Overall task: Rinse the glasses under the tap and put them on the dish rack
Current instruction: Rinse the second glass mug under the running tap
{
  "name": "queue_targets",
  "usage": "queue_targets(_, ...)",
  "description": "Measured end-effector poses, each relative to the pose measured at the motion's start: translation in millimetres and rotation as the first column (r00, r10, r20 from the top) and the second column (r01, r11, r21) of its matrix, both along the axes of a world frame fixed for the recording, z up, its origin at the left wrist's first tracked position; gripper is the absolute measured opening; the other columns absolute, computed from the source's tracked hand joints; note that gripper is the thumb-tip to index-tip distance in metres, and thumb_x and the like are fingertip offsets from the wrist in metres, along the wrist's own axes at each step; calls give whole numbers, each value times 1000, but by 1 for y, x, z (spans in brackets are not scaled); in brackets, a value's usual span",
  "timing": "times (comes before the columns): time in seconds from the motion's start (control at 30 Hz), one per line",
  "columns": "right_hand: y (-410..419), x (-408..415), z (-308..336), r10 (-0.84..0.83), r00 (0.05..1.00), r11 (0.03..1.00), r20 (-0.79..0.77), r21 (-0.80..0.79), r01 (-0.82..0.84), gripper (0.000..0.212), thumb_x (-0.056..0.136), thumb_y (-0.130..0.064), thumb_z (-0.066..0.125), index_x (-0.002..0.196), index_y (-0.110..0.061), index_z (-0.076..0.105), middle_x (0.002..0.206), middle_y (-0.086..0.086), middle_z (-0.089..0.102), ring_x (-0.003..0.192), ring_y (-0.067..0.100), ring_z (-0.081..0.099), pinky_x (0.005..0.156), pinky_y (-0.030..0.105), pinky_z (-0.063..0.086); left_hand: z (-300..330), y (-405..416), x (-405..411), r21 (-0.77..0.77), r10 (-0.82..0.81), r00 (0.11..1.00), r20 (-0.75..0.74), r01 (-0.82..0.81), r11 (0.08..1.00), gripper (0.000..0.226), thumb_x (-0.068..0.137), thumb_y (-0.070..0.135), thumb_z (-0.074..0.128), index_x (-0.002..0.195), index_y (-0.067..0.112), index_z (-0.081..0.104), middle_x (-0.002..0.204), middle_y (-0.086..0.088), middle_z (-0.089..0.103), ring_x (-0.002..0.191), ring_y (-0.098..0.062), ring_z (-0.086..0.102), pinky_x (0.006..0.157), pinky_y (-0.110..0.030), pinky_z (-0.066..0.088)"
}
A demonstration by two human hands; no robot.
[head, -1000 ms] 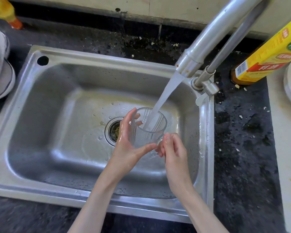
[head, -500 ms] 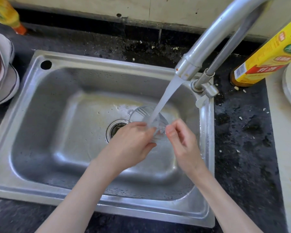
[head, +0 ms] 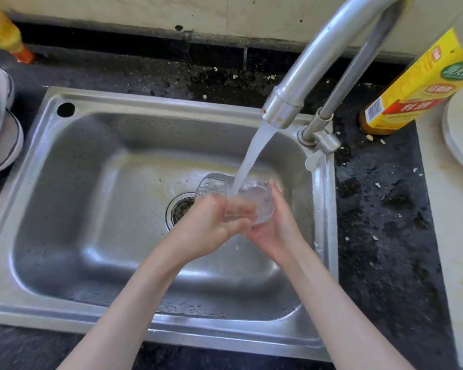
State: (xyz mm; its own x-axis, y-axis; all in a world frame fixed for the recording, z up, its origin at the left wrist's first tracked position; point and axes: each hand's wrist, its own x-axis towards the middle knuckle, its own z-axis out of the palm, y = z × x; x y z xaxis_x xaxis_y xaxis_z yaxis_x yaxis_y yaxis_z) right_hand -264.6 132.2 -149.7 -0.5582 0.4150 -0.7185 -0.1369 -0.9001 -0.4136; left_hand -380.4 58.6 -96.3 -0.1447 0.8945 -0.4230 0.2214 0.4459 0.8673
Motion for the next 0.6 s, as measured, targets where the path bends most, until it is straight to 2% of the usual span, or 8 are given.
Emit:
queue_targets(0.07,-1,-6,-1,-28,999,999,-38,-21,27,33,85,-43,50,80,-18,71,86,6,64,81,22,57,65,30,42,0,1,0,5,-60,985,-164,61,998,27,83,7,67,107,18,69,100,10,69,97,2,63,95,-20,47)
queue_targets(0.13,-1,-10,1,-37,997,999,-73,-30,34,17,72,-34,58,68,-19,64,75,4,56,67,19,55,59,30,41,1,0,1,16,-83,958,-275,91,996,25,83,15,68,107,23,70,104,9,71,101,-3,63,96,-27,47)
queue_targets(0.2,-1,-8,-2,-57,994,996,-89,-69,51,19,76,-32,55,78,-15,63,78,6,61,68,20,61,60,30,47,3,0,3,40,-97,938,-333,117,992,25,84,23,67,109,25,69,108,6,70,105,-9,63,95,-32,48)
queue_targets(0.27,0,-5,-7,-98,992,989,-85,-119,88,39,93,-34,40,86,-9,69,84,10,69,73,22,67,64,32,52,7,0,4,73,-103,917,-384,141,987,28,84,32,63,110,25,68,109,5,70,105,-13,64,92,-33,49)
queue_targets(0.33,1,-2,-7,-146,987,979,-74,-155,133,51,99,-37,33,85,-8,71,84,11,70,74,23,67,63,33,55,11,-2,2,107,-94,899,-427,153,982,34,79,39,54,108,29,68,104,6,71,100,-15,65,87,-34,50)
queue_targets(0.43,3,-1,-2,-224,972,956,-72,-207,206,41,97,-35,38,91,-6,67,82,10,68,74,21,65,51,30,54,12,-7,-1,179,-83,875,-478,189,965,28,81,38,53,98,26,71,94,10,72,89,-9,66,77,-34,52)
queue_targets(0.5,6,1,1,-225,972,956,-64,-207,208,36,95,-34,41,99,-6,64,90,12,67,80,24,65,52,33,55,10,-10,-1,241,-64,862,-502,210,947,24,83,38,54,93,24,72,88,11,72,81,-6,63,70,-33,53)
queue_targets(0.6,9,3,0,-176,984,975,-29,-144,170,41,96,-37,38,97,-6,65,90,15,70,73,28,69,53,34,56,10,-12,-1,268,-38,852,-521,206,941,32,83,43,46,90,22,70,84,8,72,77,-14,65,64,-36,54)
